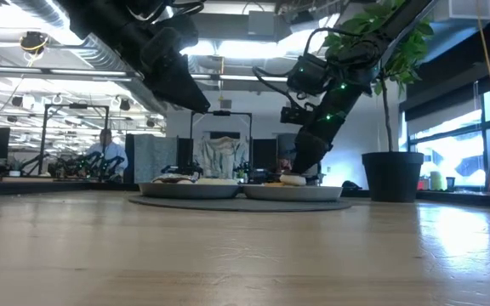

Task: Pick & Place donuts
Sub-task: Put the small black donut on the gray plate, then put the big purple donut on the black plate

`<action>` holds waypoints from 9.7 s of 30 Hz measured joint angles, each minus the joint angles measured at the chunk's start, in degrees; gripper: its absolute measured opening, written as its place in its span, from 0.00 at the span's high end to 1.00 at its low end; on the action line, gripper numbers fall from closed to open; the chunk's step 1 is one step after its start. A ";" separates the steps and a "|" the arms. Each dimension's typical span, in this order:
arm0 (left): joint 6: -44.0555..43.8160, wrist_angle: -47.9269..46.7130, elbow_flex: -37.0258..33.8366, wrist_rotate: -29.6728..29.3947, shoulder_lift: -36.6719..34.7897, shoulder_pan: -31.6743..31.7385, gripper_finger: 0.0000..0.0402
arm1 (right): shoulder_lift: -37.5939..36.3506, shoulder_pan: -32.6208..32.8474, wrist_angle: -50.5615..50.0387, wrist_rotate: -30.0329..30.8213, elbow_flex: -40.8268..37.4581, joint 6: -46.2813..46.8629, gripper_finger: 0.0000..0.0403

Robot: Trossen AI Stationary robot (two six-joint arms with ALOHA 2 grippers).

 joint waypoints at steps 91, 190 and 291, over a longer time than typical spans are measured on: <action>-3.69 42.10 14.21 -1.70 44.28 13.07 0.68 | -1.14 0.53 1.46 -1.46 0.04 1.73 0.57; 3.85 6.33 14.19 17.48 24.98 2.30 0.68 | -17.79 33.77 -41.77 -10.88 0.02 13.65 0.57; 0.01 16.58 -7.29 14.68 -5.91 -6.54 0.68 | 2.35 25.82 -9.03 0.01 13.25 -3.20 0.92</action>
